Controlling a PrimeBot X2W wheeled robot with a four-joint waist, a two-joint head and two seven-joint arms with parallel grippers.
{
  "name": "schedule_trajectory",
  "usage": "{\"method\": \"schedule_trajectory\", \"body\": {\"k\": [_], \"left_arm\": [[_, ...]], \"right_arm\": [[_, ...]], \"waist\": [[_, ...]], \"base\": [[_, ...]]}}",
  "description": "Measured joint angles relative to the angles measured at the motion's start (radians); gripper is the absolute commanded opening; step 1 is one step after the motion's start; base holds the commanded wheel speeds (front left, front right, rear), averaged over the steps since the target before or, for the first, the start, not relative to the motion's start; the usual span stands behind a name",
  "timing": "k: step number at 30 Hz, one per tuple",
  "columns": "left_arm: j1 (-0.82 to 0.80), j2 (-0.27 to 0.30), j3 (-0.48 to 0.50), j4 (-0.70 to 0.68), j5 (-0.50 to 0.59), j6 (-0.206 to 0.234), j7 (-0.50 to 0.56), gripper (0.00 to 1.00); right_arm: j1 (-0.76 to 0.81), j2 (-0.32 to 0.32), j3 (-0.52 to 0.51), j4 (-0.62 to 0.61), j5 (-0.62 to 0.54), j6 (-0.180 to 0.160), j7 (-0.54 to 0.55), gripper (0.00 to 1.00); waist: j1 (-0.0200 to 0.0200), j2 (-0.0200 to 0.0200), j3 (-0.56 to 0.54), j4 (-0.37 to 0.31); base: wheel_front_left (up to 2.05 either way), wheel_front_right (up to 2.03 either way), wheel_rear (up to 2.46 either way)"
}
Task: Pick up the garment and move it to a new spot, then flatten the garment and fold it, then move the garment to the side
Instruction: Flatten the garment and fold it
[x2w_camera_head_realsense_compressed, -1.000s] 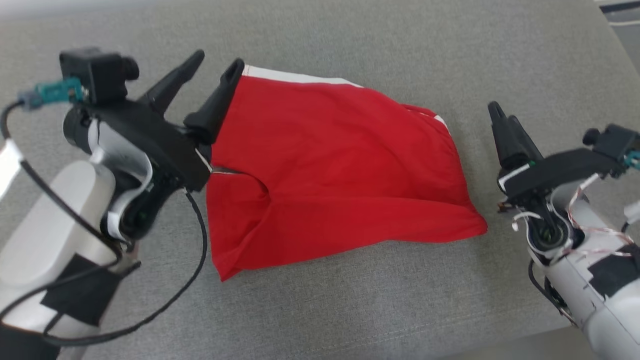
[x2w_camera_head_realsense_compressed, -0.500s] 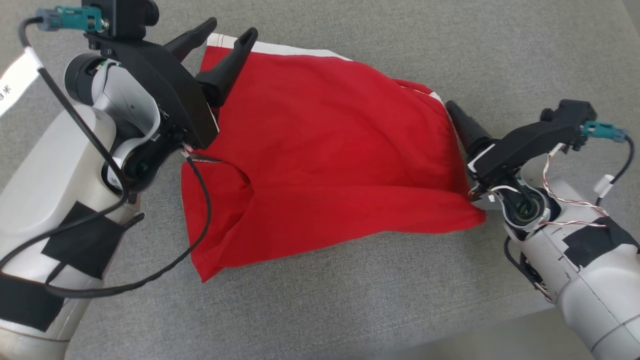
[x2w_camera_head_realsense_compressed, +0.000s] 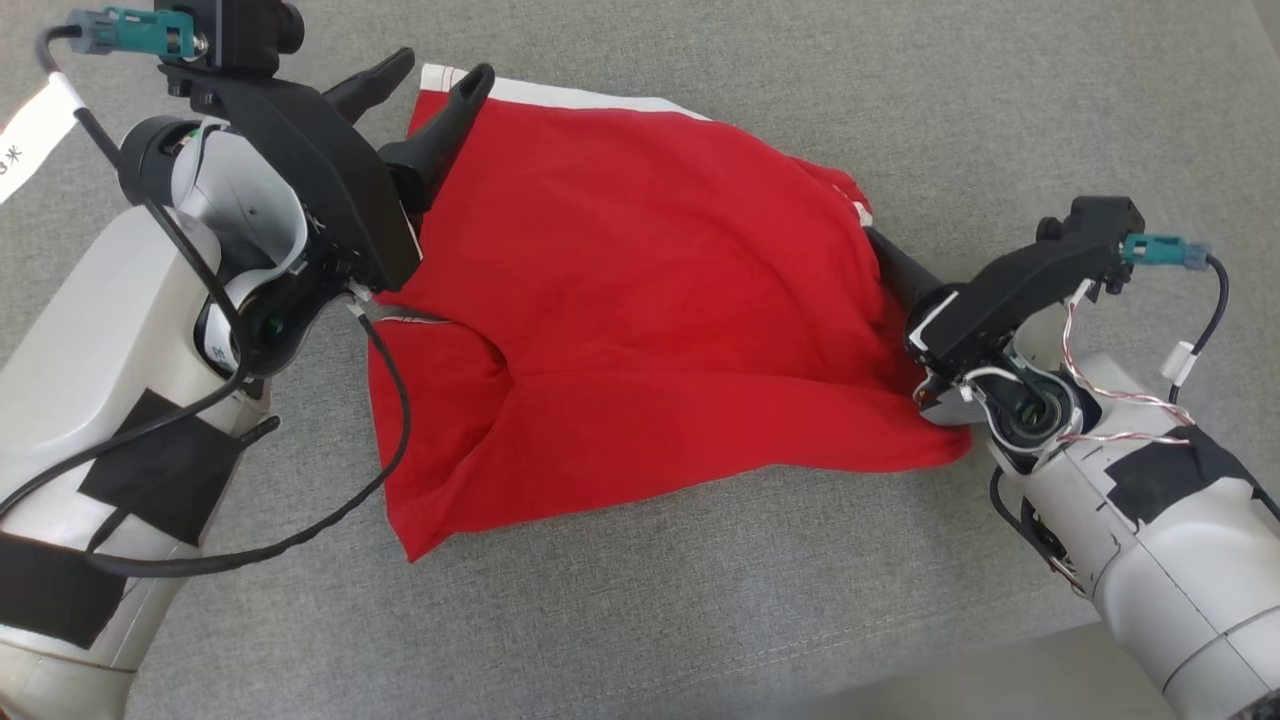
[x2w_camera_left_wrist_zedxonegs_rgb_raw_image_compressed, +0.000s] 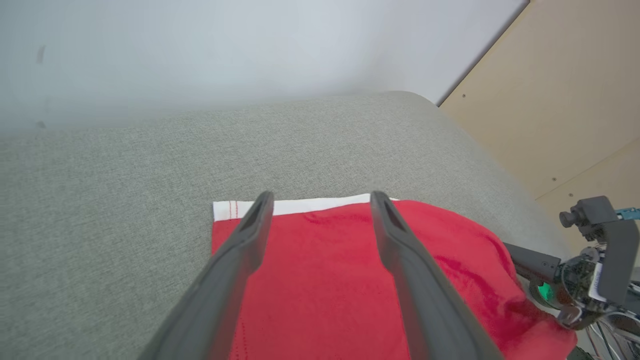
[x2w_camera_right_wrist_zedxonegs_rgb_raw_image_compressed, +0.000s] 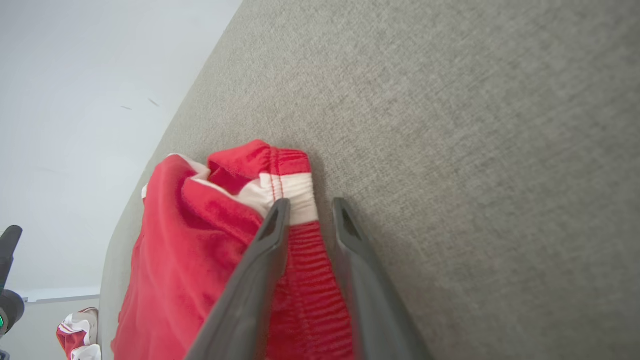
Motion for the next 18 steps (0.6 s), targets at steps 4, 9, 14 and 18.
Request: {"method": "schedule_trajectory", "body": {"k": [4,9,14,18], "left_arm": [[0.000,0.000,-0.003,0.012,-0.001,-0.006,0.000,1.00],[-0.002,0.000,-0.005,0.026,-0.003,-0.007,0.000,1.00],[-0.002,0.005,-0.005,0.034,-0.008,-0.007,-0.001,1.00],[-0.009,0.023,0.005,0.042,-0.018,-0.007,-0.001,1.00]], "right_arm": [[-0.005,0.016,-0.002,0.007,0.020,0.010,0.016,0.37],[-0.006,0.028,-0.007,0.012,0.035,0.018,0.025,0.00],[-0.008,0.041,-0.015,0.015,0.044,0.023,0.024,0.00],[-0.018,0.057,-0.020,0.014,0.046,0.026,0.017,0.00]], "waist": [[0.0000,0.0000,-0.001,0.003],[0.0000,0.0000,-0.003,0.005],[-0.0001,0.0000,-0.003,0.001],[0.0000,0.0000,0.003,-0.013]], "base": [[0.00,0.00,0.00],[0.00,0.00,0.00],[0.00,0.00,0.00],[0.00,0.00,0.00]]}}
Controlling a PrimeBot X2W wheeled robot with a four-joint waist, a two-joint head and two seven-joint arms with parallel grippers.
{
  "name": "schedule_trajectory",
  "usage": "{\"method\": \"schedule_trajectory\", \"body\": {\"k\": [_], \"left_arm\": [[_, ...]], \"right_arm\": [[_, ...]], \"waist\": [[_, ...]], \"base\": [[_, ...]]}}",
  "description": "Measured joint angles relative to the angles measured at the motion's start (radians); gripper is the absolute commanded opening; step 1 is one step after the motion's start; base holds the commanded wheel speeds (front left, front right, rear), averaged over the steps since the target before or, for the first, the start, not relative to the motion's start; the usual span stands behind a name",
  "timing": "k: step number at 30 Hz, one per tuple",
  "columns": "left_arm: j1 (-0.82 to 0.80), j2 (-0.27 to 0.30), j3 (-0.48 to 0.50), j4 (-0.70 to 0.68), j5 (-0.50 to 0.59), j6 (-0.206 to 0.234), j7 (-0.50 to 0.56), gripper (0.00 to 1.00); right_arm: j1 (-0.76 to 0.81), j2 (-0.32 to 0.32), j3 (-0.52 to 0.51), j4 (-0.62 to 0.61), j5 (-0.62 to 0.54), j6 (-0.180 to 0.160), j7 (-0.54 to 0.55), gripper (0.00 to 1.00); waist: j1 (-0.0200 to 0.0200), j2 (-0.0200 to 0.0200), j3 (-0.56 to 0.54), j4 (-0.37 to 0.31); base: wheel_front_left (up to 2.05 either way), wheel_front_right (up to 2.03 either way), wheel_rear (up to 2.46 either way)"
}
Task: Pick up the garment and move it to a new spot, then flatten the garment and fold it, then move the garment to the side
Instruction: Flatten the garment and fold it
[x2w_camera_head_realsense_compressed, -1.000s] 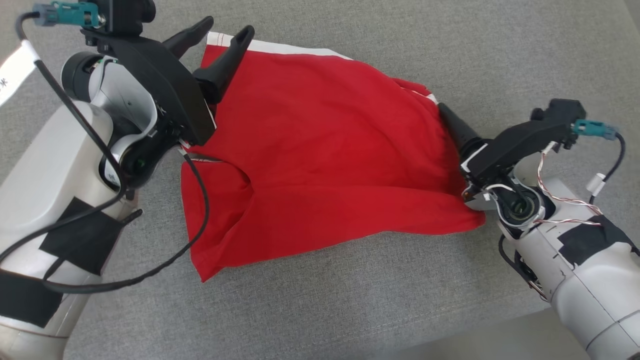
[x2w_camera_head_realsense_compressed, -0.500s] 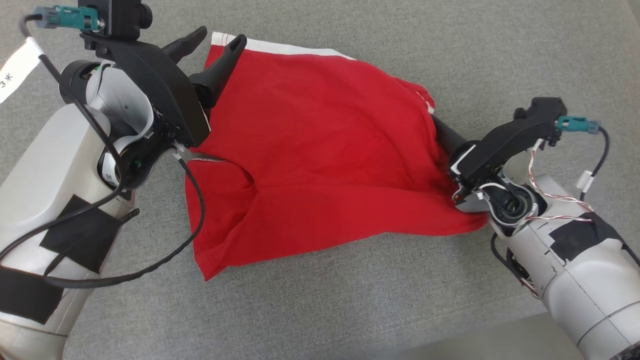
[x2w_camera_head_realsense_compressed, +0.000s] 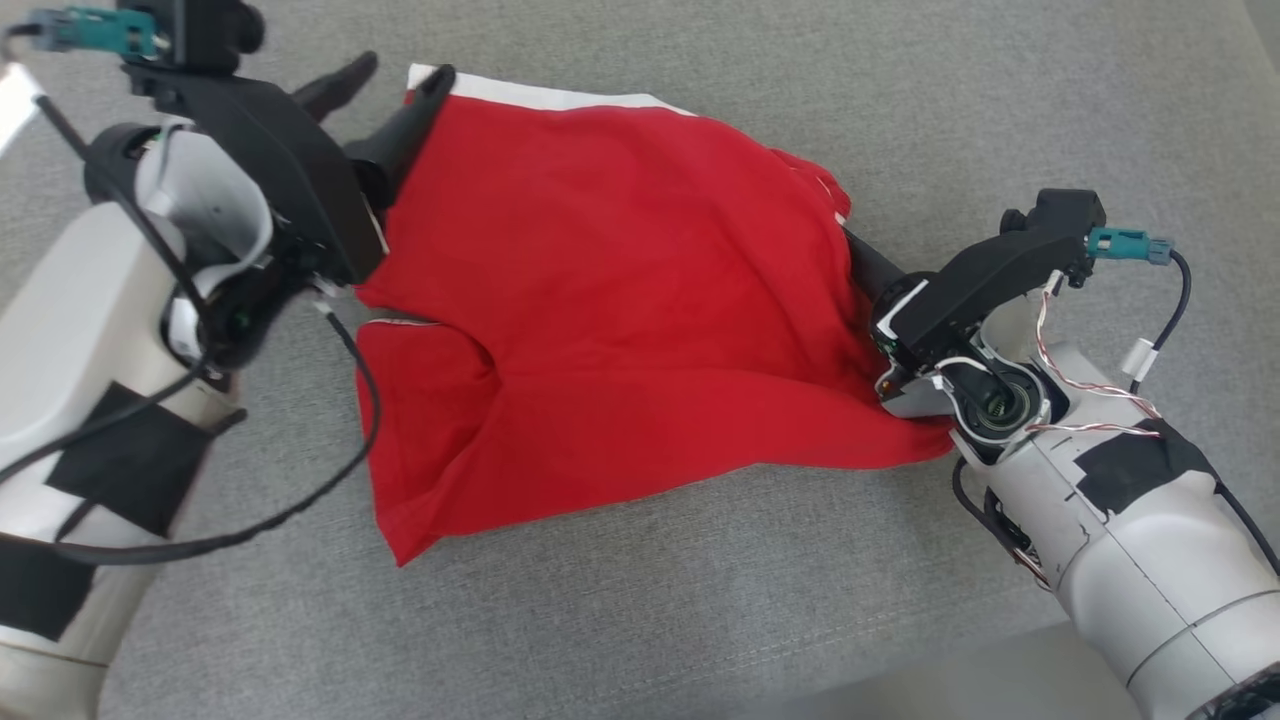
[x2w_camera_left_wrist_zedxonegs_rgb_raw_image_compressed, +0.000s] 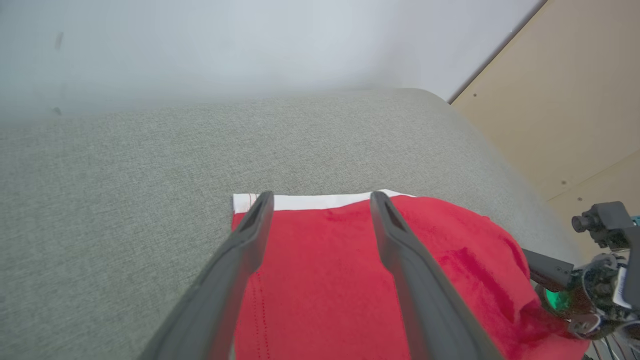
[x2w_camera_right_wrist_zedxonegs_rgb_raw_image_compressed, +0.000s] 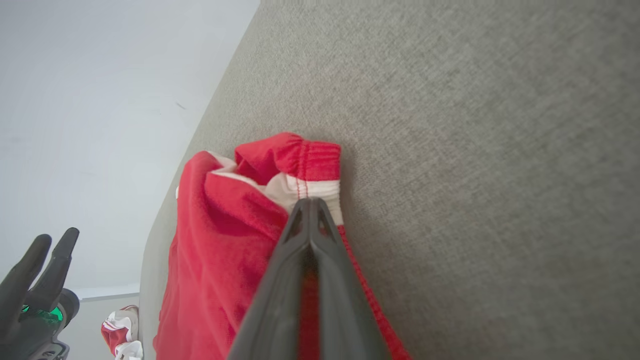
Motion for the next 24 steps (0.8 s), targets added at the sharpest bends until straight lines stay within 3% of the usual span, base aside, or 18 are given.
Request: {"method": "schedule_trajectory", "body": {"k": [5,6,7,8,9,24], "left_arm": [[-0.009,0.029,0.020,0.031,-0.020,0.000,0.010,1.00],[-0.010,0.035,0.021,0.040,-0.025,0.000,0.010,1.00],[-0.010,0.043,0.022,0.049,-0.026,0.000,0.012,1.00],[-0.011,0.049,0.024,0.058,-0.027,0.000,0.019,1.00],[-0.012,0.054,0.026,0.067,-0.027,0.000,0.020,1.00],[-0.077,0.077,0.017,0.167,-0.014,0.000,0.045,1.00]], "right_arm": [[-0.004,0.018,0.006,-0.005,0.000,0.004,-0.002,0.00],[-0.005,0.021,0.007,-0.006,0.000,0.005,-0.003,0.08],[-0.005,0.025,0.009,-0.006,0.000,0.006,-0.003,0.42],[-0.005,0.029,0.012,-0.007,-0.001,0.006,-0.003,0.67],[-0.005,0.033,0.015,-0.009,-0.001,0.006,-0.003,1.00],[-0.025,0.062,0.035,-0.063,-0.002,0.009,0.002,1.00]], "waist": [[0.0000,0.0000,0.011,-0.027],[0.0000,0.0000,0.013,-0.034],[0.0000,0.0000,0.016,-0.041],[0.0000,0.0000,0.019,-0.048],[0.0000,0.0000,0.021,-0.055],[0.0000,0.0000,0.078,-0.144]], "base": [[0.00,0.00,0.00],[0.00,0.00,0.00],[0.00,0.00,0.00],[0.00,0.00,0.00],[0.00,0.00,0.00],[0.00,0.00,0.00]]}}
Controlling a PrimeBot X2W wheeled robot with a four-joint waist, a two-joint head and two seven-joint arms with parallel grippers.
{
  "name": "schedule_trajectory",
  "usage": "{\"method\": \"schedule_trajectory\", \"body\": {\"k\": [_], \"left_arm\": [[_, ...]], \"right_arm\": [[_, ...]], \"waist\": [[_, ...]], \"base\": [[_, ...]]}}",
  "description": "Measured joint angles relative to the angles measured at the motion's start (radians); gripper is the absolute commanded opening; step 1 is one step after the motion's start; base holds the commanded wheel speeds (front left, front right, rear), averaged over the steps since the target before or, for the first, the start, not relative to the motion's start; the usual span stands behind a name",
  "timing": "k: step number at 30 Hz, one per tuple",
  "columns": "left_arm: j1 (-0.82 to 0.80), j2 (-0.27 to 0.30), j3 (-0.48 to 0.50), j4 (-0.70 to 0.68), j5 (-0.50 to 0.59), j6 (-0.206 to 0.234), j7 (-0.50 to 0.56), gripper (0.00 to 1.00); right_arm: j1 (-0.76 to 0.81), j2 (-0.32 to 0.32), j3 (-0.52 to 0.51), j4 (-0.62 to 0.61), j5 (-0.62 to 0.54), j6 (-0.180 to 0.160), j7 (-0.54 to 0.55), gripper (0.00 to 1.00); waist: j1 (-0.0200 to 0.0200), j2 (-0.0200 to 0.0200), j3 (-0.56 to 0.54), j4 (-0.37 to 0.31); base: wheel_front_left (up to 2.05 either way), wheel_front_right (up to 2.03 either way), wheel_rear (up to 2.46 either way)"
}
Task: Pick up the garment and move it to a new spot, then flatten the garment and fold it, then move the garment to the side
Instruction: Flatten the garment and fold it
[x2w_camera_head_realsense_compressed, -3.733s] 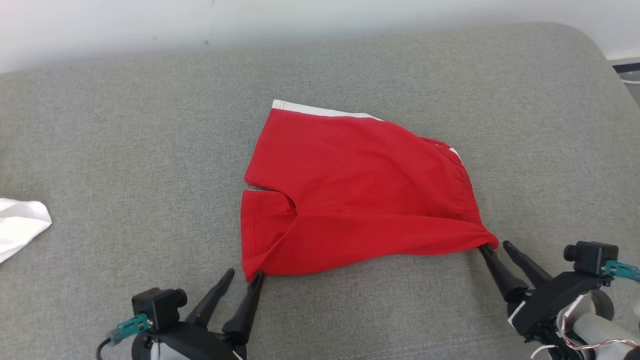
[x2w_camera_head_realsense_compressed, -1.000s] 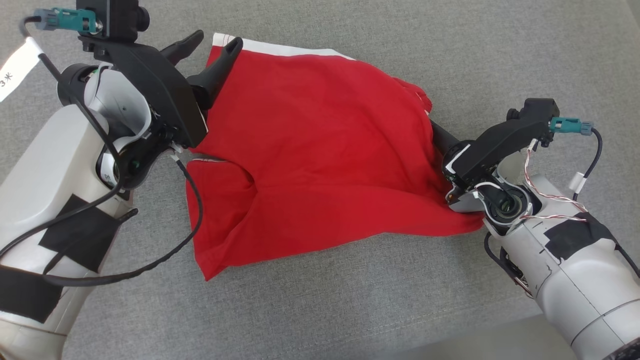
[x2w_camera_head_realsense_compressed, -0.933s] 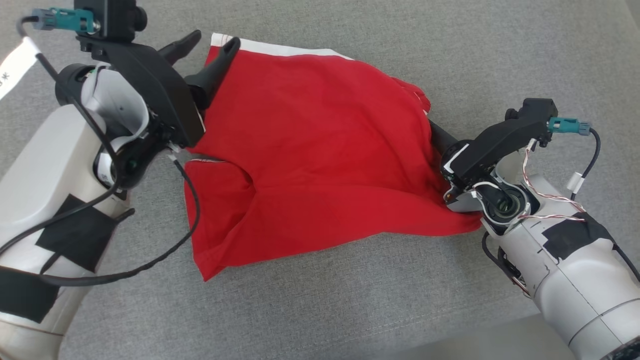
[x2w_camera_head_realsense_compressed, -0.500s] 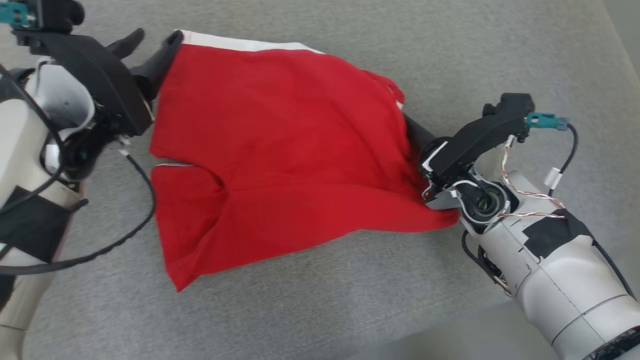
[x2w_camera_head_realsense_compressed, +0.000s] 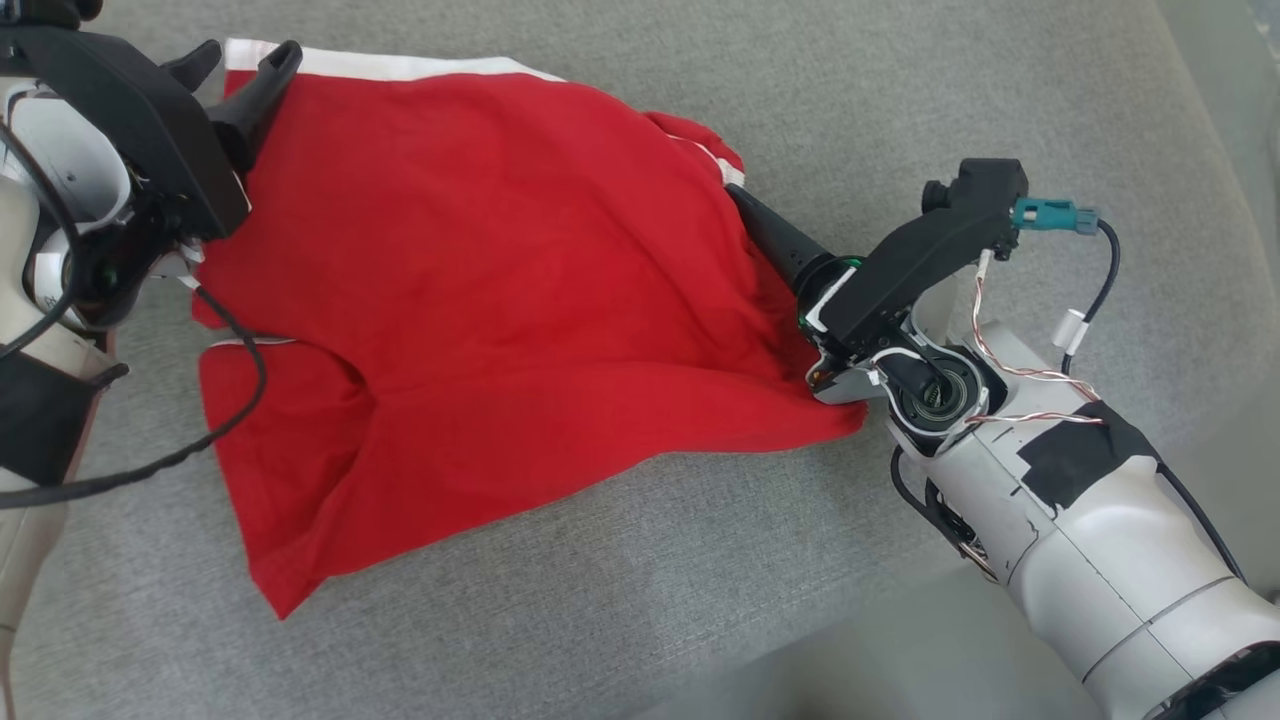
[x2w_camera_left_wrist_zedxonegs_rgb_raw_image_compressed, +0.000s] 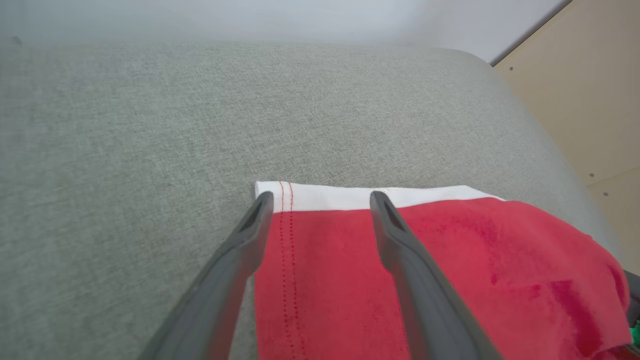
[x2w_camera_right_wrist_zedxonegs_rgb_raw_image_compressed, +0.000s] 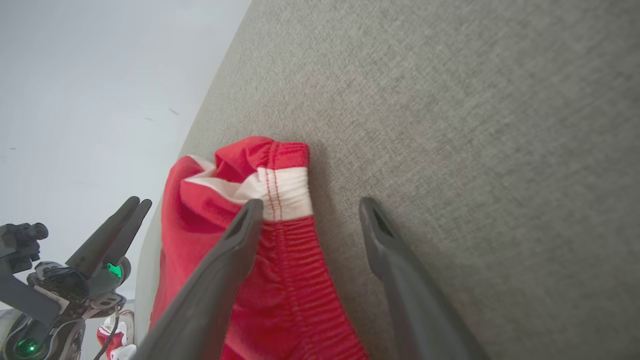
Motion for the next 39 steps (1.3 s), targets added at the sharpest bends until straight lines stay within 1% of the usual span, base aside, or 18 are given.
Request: {"method": "schedule_trajectory", "body": {"k": [7,10,15,17,19,20,21,22,23,24,25,26,34,39], "left_arm": [[-0.018,-0.001,-0.008,0.032,0.007,0.000,0.011,1.00],[-0.024,0.001,-0.010,0.046,0.007,0.000,0.023,1.00],[-0.057,0.013,-0.019,0.075,0.032,-0.001,0.025,1.00],[-0.070,0.016,-0.022,0.092,0.041,0.000,0.021,1.00],[-0.076,0.015,-0.021,0.100,0.041,0.000,0.021,1.00],[-0.076,0.014,-0.023,0.102,0.041,0.000,0.021,1.00],[-0.076,0.014,-0.025,0.106,0.041,0.000,0.021,1.00],[-0.076,0.012,-0.027,0.114,0.040,0.000,0.021,1.00],[-0.077,0.011,-0.027,0.116,0.040,0.000,0.021,0.80],[-0.077,0.008,-0.027,0.119,0.038,0.000,0.021,0.36],[-0.079,0.004,-0.028,0.124,0.036,0.000,0.021,0.10],[-0.079,0.001,-0.029,0.127,0.035,0.000,0.021,0.00],[-0.079,-0.019,-0.035,0.146,0.017,-0.001,0.016,0.00],[-0.079,-0.024,-0.038,0.136,-0.001,-0.001,0.015,0.00]], "right_arm": [[-0.002,0.001,0.007,-0.035,0.009,0.000,0.022,1.00],[-0.007,0.001,0.013,-0.050,0.012,0.000,0.033,0.93],[-0.022,0.004,0.028,-0.081,0.016,0.000,0.050,0.89],[-0.023,0.004,0.031,-0.088,0.016,0.000,0.051,0.82],[-0.023,0.004,0.035,-0.096,0.017,0.000,0.058,0.46],[-0.023,0.004,0.038,-0.098,0.017,0.000,0.058,0.41],[-0.023,0.004,0.039,-0.100,0.018,0.000,0.059,0.41],[-0.023,0.004,0.040,-0.101,0.018,0.000,0.059,0.00],[-0.023,0.004,0.040,-0.104,0.020,0.000,0.060,0.00],[-0.024,0.006,0.042,-0.107,0.022,0.000,0.065,0.00],[-0.024,0.008,0.043,-0.107,0.024,0.000,0.067,0.00],[-0.023,0.009,0.044,-0.107,0.024,0.000,0.067,0.00],[-0.019,0.023,0.048,-0.107,0.025,0.000,0.058,0.00],[-0.006,0.001,0.037,-0.106,0.025,0.000,0.033,0.00]], "waist": [[0.0000,-0.0001,0.020,-0.014],[0.0000,-0.0001,0.030,-0.018],[0.0000,0.0000,0.047,-0.025],[0.0000,0.0000,0.051,-0.029],[0.0000,-0.0001,0.053,-0.031],[0.0000,-0.0001,0.054,-0.032],[0.0000,-0.0001,0.054,-0.033],[0.0000,0.0000,0.055,-0.033],[0.0000,0.0000,0.055,-0.033],[0.0000,-0.0001,0.054,-0.033],[0.0000,0.0000,0.053,-0.032],[0.0000,0.0000,0.052,-0.031],[0.0000,0.0000,0.026,-0.019],[0.0001,0.0000,0.002,-0.013]], "base": [[0.00,0.00,0.00],[0.00,0.00,0.00],[0.00,0.00,0.00],[0.00,0.00,0.00],[0.00,0.00,0.00],[0.00,0.00,0.00],[0.00,0.00,0.00],[0.00,0.00,0.00],[0.00,0.00,0.00],[0.00,0.00,0.00],[0.00,0.00,0.00],[0.00,0.00,0.00],[0.00,0.00,0.00],[0.00,0.00,0.00]]}}
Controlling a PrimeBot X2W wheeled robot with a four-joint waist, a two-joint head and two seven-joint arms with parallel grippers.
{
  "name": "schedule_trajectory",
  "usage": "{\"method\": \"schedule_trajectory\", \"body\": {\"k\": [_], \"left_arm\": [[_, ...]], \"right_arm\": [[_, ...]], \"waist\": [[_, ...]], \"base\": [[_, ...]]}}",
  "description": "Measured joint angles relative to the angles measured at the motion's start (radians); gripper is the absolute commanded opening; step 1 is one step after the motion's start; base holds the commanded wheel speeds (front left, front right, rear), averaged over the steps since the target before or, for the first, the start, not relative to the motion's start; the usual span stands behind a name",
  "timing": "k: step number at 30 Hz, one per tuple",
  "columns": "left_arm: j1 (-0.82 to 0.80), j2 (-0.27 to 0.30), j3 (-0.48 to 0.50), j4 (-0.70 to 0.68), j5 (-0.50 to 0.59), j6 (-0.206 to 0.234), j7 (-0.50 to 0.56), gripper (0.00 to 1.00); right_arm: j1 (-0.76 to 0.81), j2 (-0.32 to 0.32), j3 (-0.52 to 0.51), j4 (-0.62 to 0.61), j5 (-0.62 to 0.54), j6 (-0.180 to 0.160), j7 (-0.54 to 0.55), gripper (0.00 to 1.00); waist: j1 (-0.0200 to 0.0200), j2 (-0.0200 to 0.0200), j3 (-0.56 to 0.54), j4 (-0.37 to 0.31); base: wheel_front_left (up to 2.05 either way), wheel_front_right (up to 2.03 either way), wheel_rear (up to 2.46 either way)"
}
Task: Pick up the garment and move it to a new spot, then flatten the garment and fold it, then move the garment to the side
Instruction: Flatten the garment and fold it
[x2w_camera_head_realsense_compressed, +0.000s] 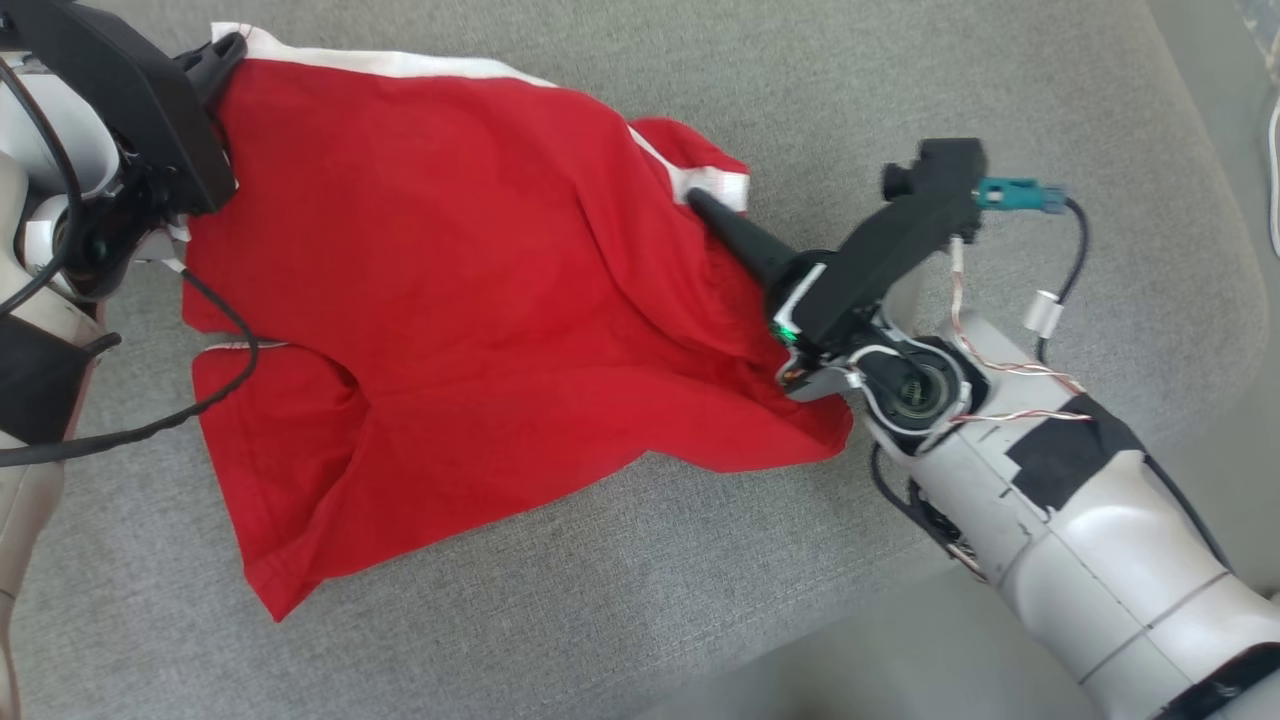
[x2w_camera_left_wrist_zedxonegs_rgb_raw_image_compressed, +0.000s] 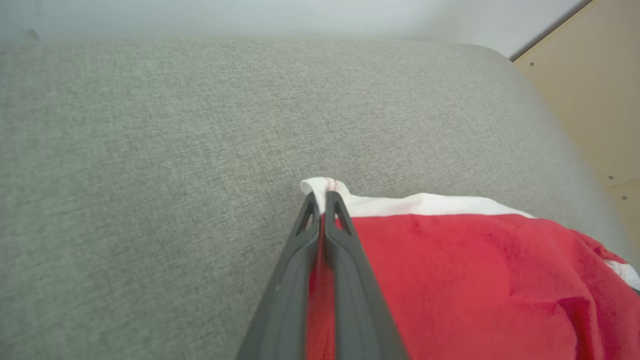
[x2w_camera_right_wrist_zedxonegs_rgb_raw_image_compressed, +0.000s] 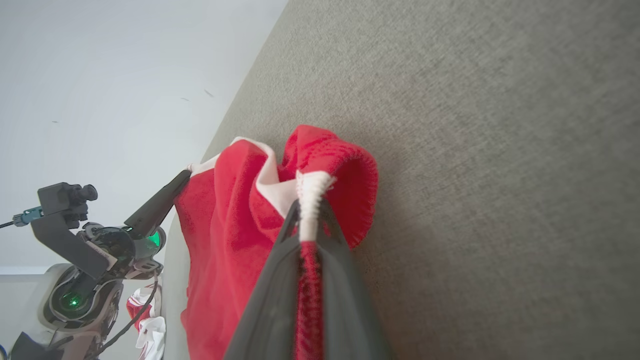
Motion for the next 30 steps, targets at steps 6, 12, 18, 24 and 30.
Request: {"method": "schedule_trajectory", "body": {"k": [6,12,18,24,30], "left_arm": [[0.007,-0.006,-0.006,-0.017,-0.039,0.000,-0.008,0.00],[0.043,-0.013,-0.004,-0.072,-0.095,0.000,-0.038,0.00],[0.118,-0.010,-0.003,-0.174,-0.155,0.000,-0.064,0.00],[0.216,0.007,0.008,-0.317,-0.206,0.000,-0.121,0.00],[0.251,0.024,0.080,-0.438,-0.253,0.000,-0.213,0.00]], "right_arm": [[0.010,-0.045,-0.015,-0.005,-0.021,0.000,-0.049,0.00],[0.019,-0.082,-0.034,-0.036,-0.046,0.000,-0.120,0.00],[0.071,-0.146,-0.043,-0.094,-0.071,0.000,-0.171,0.00],[0.132,-0.246,-0.062,-0.198,-0.081,0.000,-0.221,0.00],[0.132,-0.307,-0.107,-0.310,-0.099,0.000,-0.290,0.00]], "waist": [[0.0000,0.0000,-0.033,0.007],[-0.0001,0.0000,-0.068,0.017],[-0.0002,0.0000,-0.111,0.038],[-0.0002,-0.0002,-0.164,0.077],[-0.0003,-0.0003,-0.227,0.127]], "base": [[0.00,0.00,0.00],[0.00,0.00,0.00],[0.00,0.00,0.00],[0.00,0.00,0.00],[0.00,0.00,0.00]]}}
